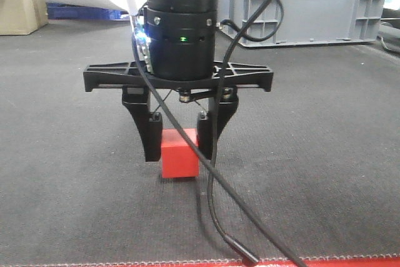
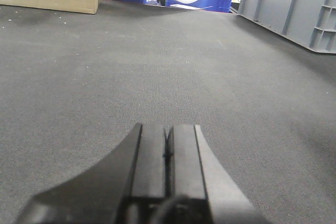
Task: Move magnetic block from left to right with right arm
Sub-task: 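Lower the red cube onto the table with the right gripper, then open the right gripper and lift it away from the cube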
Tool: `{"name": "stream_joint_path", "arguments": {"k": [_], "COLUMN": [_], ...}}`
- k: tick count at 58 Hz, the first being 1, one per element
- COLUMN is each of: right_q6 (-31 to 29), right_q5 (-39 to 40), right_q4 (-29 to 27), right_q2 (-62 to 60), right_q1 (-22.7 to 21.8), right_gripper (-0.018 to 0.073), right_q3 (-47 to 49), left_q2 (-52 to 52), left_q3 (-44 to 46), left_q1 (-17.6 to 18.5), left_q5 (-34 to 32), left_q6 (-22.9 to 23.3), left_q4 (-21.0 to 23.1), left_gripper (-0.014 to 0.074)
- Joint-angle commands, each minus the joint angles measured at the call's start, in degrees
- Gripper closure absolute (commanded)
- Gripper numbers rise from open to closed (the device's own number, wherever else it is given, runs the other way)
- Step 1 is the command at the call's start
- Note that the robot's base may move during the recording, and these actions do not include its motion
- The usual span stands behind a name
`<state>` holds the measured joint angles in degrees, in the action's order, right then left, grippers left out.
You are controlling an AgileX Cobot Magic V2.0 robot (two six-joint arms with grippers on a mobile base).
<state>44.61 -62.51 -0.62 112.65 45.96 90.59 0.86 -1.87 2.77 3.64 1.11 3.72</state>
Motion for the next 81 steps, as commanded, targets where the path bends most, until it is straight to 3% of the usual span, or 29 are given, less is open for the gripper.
{"name": "stream_joint_path", "arguments": {"k": [1, 13, 24, 28, 40, 56, 69, 81], "right_q6": [0.07, 0.09, 3.2, 3.35, 3.35, 3.07, -2.01, -8.4], "right_q5": [0.99, 0.93, 0.4, 0.34, 0.62, -4.65, -4.57, 1.8], "right_q4": [0.07, 0.07, 0.62, 0.62, 1.5, 10.63, 12.82, 12.82], "right_q2": [-3.12, -3.12, -3.12, -3.19, -5.02, -12.05, -18.58, -26.74], "right_q1": [0.0, 0.0, 0.0, 0.0, 0.0, 0.19, -0.01, -2.11], "right_gripper": [0.023, 0.0207, -0.0032, -0.0069, -0.0066, -0.0066, -0.0065, -0.0064], "right_q3": [1.91, 1.91, 1.91, 1.91, 1.97, 1.97, 0.93, -6.6], "left_q2": [0.42, 0.42, 0.42, 0.42, 0.42, 0.42, 0.42, 0.42], "left_q3": [-0.48, -0.48, -0.48, -0.48, -0.48, -0.48, -0.48, -0.48], "left_q1": [0.05, 0.05, 0.05, 0.05, 0.05, 0.05, 0.05, 0.05], "left_q5": [-4.84, -4.84, -4.84, -4.84, -4.84, -4.84, -4.84, -4.84], "left_q6": [0.1, 0.1, 0.1, 0.1, 0.1, 0.1, 0.1, 0.1], "left_q4": [0.16, 0.16, 0.16, 0.16, 0.16, 0.16, 0.16, 0.16], "left_gripper": [0.0713, 0.0713, 0.0713, 0.0713, 0.0713, 0.0713, 0.0713, 0.0713]}}
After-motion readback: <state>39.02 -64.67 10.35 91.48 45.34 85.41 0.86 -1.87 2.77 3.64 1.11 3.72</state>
